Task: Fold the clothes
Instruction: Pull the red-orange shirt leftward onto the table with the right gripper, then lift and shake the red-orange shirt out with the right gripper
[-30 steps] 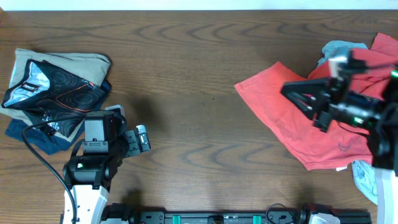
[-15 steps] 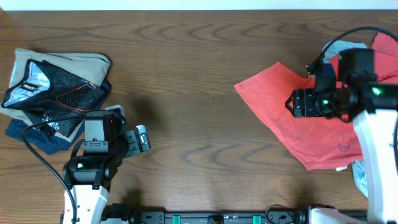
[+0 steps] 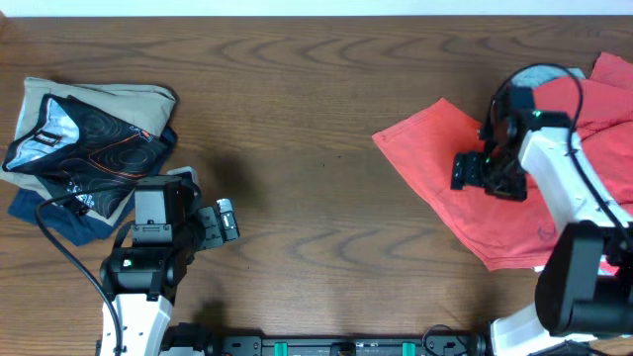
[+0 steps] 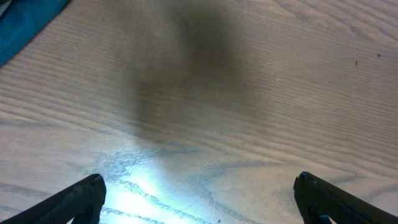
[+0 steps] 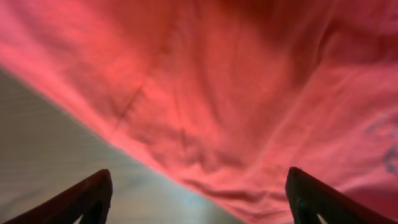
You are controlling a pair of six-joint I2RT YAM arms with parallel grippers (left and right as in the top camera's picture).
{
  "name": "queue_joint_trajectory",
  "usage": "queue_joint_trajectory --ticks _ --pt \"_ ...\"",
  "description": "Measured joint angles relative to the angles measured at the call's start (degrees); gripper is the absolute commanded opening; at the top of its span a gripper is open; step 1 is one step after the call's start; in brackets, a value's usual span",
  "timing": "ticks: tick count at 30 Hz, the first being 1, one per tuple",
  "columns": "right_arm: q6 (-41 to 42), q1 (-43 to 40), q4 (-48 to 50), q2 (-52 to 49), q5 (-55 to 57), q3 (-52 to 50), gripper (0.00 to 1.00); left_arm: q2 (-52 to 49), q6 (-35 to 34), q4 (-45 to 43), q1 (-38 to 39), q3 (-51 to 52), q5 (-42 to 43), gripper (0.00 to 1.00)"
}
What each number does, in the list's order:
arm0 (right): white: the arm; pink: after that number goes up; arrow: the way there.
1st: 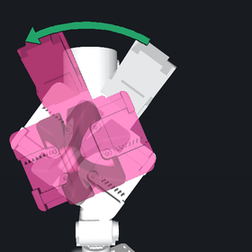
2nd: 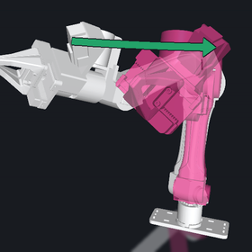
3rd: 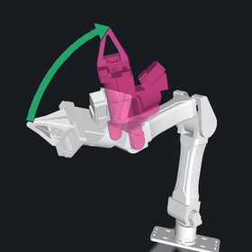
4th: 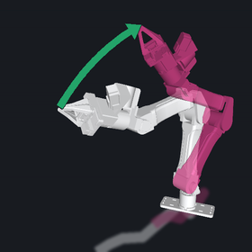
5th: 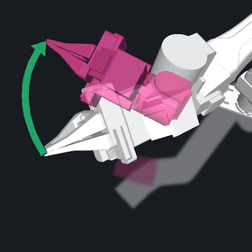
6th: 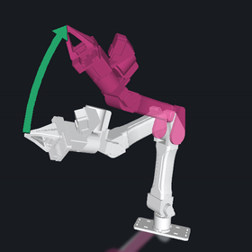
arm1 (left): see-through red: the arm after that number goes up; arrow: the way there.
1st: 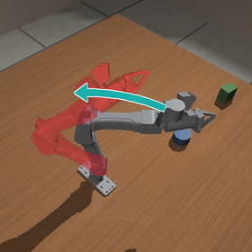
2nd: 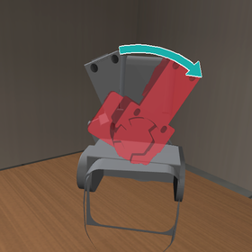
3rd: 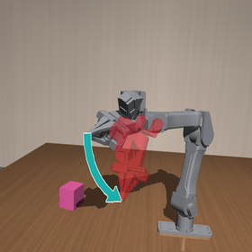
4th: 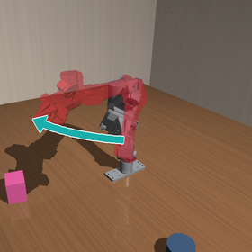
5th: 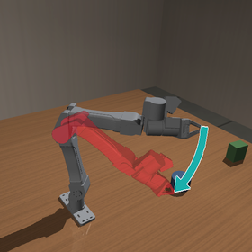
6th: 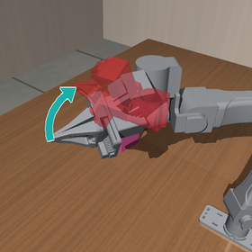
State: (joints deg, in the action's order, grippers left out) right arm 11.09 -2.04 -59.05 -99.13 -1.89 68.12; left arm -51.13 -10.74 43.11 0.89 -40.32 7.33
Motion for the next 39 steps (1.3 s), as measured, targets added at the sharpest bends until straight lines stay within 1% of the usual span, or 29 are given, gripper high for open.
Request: queue_joint_trajectory --ticks 7,8,9,10,11,12,13,14,15,20,24,26,28,31,34,36,39 --pt "3.89 0.0 14.1 -0.79 2.54 -11.65 0.88 0.0 0.0 0.0 0.0 0.0 0.0 0.98" --pt "4.26 0.0 16.24 -0.79 2.95 -13.29 0.85 0.0 0.0 0.0 0.0 0.0 0.0 0.98" --pt "4.59 -0.02 17.9 -0.72 3.08 -14.29 0.8 0.0 0.0 0.0 0.0 0.0 -0.02 0.98" --pt "4.87 0.0 19.93 -0.04 3.37 -15.3 0.7 0.0 0.0 0.02 0.0 -0.02 0.0 0.98" --pt "4.96 0.0 21.14 0.42 3.54 -15.96 0.53 0.0 0.0 0.02 0.0 -0.02 0.0 0.98" --pt "5.07 0.0 22.56 0.98 3.85 -16.83 0.31 0.0 0.0 0.02 0.0 -0.02 0.0 0.98" --pt "5.4 0.02 23.87 1.49 4.04 -17.59 0.18 0.0 0.0 0.02 0.0 -0.02 0.0 0.98" --pt "5.53 0.02 24.74 1.84 4.24 -18.1 0.05 0.0 0.0 0.02 0.0 -0.02 0.0 0.98" --pt "5.68 0.02 25.33 2.12 4.44 -18.49 0.01 0.0 0.0 0.02 0.0 -0.02 0.0 0.98" --pt "6.12 -0.07 23.8 2.4 4.7 -18.12 0.01 0.0 0.0 0.02 0.0 -0.02 0.0 0.98" --pt "5.86 -2.01 14.93 2.4 4.59 -14.21 0.01 0.0 0.0 0.09 0.0 -0.02 0.0 0.98" --pt "5.73 -3.89 11.54 2.64 4.42 -9.49 0.01 0.0 0.0 0.0 0.0 -0.02 0.0 0.98" --pt "5.4 -6.88 7.69 3.45 4.17 -1.11 0.01 0.0 0.0 0.04 0.0 -0.02 0.0 0.98" --pt "4.33 -10.99 5.07 6.03 3.61 10.34 0.01 0.0 0.0 0.07 0.0 -0.04 0.0 0.98" --pt "1.99 -13.35 1.49 9.01 1.44 18.69 0.01 0.0 0.0 0.02 0.0 -0.04 0.0 0.98" --pt "-0.57 -13.68 -1.11 10.49 -1.6 22.62 0.01 0.0 0.0 0.04 0.0 -0.04 0.0 0.98" --pt "-6.88 -13.42 -4.85 11.32 -11.52 26.84 0.01 0.0 0.0 0.04 0.0 -0.04 0.0 0.98"
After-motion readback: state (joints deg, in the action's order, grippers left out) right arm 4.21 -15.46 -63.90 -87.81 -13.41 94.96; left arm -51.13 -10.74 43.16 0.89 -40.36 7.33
